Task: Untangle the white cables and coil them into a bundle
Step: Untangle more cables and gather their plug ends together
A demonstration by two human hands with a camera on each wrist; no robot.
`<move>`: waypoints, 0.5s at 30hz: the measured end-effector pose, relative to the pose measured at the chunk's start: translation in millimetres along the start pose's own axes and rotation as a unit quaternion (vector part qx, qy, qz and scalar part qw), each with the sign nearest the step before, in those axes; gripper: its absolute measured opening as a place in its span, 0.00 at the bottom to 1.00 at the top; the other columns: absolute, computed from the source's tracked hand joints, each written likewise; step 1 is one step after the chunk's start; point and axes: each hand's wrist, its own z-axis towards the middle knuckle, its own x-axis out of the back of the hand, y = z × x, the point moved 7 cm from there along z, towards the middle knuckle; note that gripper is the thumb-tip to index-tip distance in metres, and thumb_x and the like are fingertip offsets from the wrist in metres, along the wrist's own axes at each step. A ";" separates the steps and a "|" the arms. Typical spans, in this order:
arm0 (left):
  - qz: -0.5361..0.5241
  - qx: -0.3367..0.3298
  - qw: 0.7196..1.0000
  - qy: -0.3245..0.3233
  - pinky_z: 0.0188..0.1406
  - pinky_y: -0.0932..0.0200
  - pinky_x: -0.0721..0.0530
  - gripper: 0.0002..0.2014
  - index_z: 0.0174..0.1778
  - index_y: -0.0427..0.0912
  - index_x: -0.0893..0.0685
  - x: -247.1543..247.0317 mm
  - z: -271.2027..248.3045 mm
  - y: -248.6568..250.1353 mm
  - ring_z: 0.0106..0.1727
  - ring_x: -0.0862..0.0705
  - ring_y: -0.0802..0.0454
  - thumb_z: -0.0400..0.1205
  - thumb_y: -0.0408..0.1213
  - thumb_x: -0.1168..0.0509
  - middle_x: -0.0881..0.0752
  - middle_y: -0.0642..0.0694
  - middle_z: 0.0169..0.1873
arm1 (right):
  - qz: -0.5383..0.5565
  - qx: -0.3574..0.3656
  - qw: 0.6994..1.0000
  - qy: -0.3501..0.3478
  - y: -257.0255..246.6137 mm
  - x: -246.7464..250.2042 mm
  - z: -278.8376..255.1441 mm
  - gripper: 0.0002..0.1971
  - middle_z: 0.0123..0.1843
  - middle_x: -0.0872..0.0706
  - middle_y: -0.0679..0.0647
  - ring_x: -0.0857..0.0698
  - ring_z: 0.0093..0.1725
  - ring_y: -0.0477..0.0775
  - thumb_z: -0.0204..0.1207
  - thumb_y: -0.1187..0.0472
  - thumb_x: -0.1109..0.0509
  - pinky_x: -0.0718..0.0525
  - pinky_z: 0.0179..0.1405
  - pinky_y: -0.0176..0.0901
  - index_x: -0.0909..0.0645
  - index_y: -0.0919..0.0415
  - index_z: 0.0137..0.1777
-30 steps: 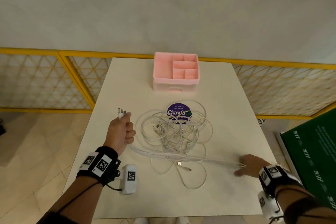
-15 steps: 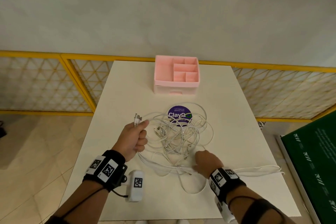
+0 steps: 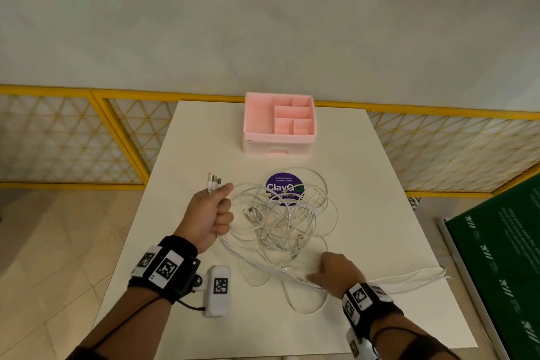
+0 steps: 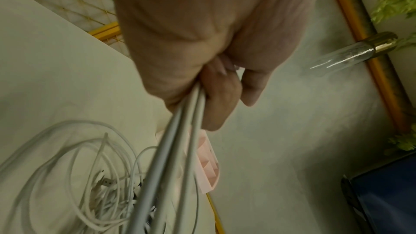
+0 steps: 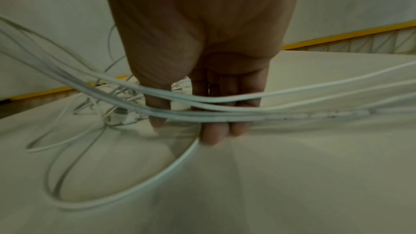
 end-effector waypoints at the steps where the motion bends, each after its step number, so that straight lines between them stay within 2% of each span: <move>1: 0.006 -0.002 1.000 -0.003 0.16 0.68 0.47 0.21 0.32 0.52 0.39 -2.3 0.3 -1.5 0.19 0.46 0.58 0.87 0.40 0.36 0.42 0.52 0.23 | -0.009 0.001 1.000 0.003 -2.0 -3.0 0.6 0.21 0.59 0.16 0.55 0.16 0.57 0.59 0.73 0.41 0.32 0.21 0.52 0.45 0.21 0.56 0.57; 3: 0.007 -0.005 1.000 -0.004 0.16 0.69 0.47 0.21 0.32 0.52 0.39 -6.2 0.4 -3.5 0.20 0.46 0.58 0.87 0.40 0.36 0.42 0.53 0.22 | -0.023 0.009 1.000 0.013 -6.2 -6.5 1.6 0.16 0.62 0.16 0.56 0.16 0.61 0.61 0.77 0.49 0.36 0.21 0.55 0.45 0.20 0.57 0.59; 5: 0.005 -0.007 1.000 0.003 0.15 0.69 0.47 0.21 0.32 0.51 0.39 -8.1 -0.2 -3.3 0.20 0.46 0.58 0.87 0.42 0.35 0.42 0.53 0.22 | -0.015 0.007 1.000 0.010 -7.8 -1.6 1.4 0.13 0.62 0.15 0.58 0.15 0.61 0.62 0.77 0.55 0.39 0.20 0.53 0.45 0.19 0.58 0.57; 8: -0.014 -0.008 1.000 0.015 0.15 0.68 0.47 0.19 0.33 0.50 0.35 -9.2 -1.1 0.0 0.21 0.46 0.58 0.86 0.49 0.34 0.42 0.53 0.23 | 0.083 0.006 0.995 0.048 -8.2 31.2 2.9 0.03 0.49 0.13 0.57 0.14 0.51 0.60 0.70 0.59 0.31 0.21 0.43 0.41 0.23 0.55 0.39; 10: -0.045 0.003 0.999 0.021 0.14 0.68 0.47 0.19 0.34 0.49 0.29 -9.3 -0.3 -0.2 0.19 0.45 0.59 0.85 0.55 0.36 0.40 0.53 0.22 | 0.199 0.013 0.974 0.105 -9.1 64.3 4.7 0.08 0.37 0.13 0.54 0.12 0.42 0.59 0.67 0.64 0.28 0.15 0.42 0.46 0.23 0.53 0.33; 12: -0.076 0.013 0.997 0.024 0.14 0.68 0.47 0.21 0.34 0.48 0.27 -9.7 1.1 -2.1 0.18 0.43 0.59 0.85 0.59 0.38 0.38 0.53 0.21 | 0.282 0.027 0.946 0.161 -16.5 103.3 3.1 0.07 0.32 0.14 0.51 0.14 0.36 0.56 0.71 0.66 0.28 0.14 0.43 0.48 0.18 0.54 0.36; 15: -0.089 0.005 0.996 0.026 0.15 0.67 0.45 0.21 0.36 0.47 0.27 -13.6 2.2 -5.3 0.17 0.41 0.58 0.87 0.59 0.42 0.37 0.52 0.21 | 0.425 0.063 0.885 0.177 -41.8 152.8 -0.8 0.09 0.26 0.20 0.50 0.22 0.27 0.53 0.80 0.64 0.33 0.17 0.33 0.46 0.15 0.59 0.39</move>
